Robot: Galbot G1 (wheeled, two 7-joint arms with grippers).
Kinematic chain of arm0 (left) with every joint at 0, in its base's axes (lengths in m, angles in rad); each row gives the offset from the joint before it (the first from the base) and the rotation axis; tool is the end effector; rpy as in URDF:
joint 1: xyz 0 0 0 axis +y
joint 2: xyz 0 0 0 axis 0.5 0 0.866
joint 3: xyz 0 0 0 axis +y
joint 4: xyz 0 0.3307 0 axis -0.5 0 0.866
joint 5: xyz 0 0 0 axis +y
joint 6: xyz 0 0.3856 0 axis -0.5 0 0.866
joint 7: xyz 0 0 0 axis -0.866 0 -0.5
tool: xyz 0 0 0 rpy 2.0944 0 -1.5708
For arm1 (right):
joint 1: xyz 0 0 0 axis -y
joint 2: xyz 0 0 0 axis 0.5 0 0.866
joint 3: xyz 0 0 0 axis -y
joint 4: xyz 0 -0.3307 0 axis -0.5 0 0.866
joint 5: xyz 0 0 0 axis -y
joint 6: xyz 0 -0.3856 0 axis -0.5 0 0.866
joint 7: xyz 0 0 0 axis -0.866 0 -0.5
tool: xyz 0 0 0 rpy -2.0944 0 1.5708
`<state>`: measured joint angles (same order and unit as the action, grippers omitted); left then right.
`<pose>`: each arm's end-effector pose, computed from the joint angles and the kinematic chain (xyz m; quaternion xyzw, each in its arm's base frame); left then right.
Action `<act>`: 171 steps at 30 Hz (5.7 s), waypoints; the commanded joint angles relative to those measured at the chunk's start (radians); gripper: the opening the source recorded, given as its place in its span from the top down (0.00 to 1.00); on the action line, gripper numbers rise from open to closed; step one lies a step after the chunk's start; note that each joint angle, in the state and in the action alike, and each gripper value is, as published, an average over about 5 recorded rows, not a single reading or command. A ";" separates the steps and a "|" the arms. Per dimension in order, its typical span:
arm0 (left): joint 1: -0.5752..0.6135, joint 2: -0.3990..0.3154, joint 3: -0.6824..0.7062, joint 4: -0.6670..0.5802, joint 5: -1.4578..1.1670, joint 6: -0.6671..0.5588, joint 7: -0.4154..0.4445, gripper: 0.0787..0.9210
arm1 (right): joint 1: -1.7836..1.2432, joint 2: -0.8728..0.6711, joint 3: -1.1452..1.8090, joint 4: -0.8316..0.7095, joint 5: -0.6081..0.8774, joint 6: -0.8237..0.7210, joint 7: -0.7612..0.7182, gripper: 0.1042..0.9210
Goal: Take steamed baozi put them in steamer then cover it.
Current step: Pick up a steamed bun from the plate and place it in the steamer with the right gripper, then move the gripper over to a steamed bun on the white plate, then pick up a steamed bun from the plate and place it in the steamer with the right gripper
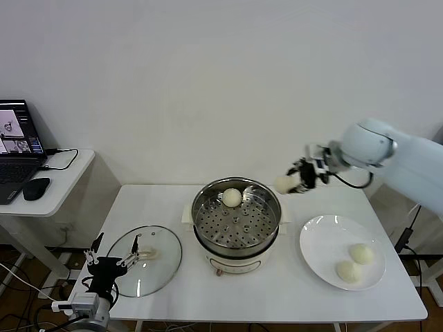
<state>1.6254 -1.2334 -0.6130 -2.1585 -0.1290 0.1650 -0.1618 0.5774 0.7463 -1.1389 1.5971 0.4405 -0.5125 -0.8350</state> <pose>0.2126 0.0657 -0.2591 0.0325 -0.9913 -0.1103 0.0646 0.5006 0.0252 -0.0084 0.4895 -0.6473 0.5280 0.2503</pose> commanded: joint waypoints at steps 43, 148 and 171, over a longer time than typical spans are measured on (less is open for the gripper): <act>-0.001 -0.016 -0.011 0.004 -0.001 -0.007 -0.001 0.12 | -0.040 0.292 -0.031 -0.138 0.086 -0.189 0.067 0.13; 0.002 0.002 -0.008 0.012 0.010 -0.008 0.000 0.12 | -0.005 -0.177 0.159 -0.057 -0.228 0.183 -0.133 0.49; 0.018 -0.029 -0.037 -0.011 0.014 -0.012 -0.003 0.12 | -0.061 0.233 -0.155 -0.052 -0.393 0.581 -0.102 0.48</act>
<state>1.6424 -1.2608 -0.6483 -2.1684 -0.1161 0.1535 -0.1648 0.5021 0.8779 -1.1870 1.5475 0.1635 -0.0901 -0.9386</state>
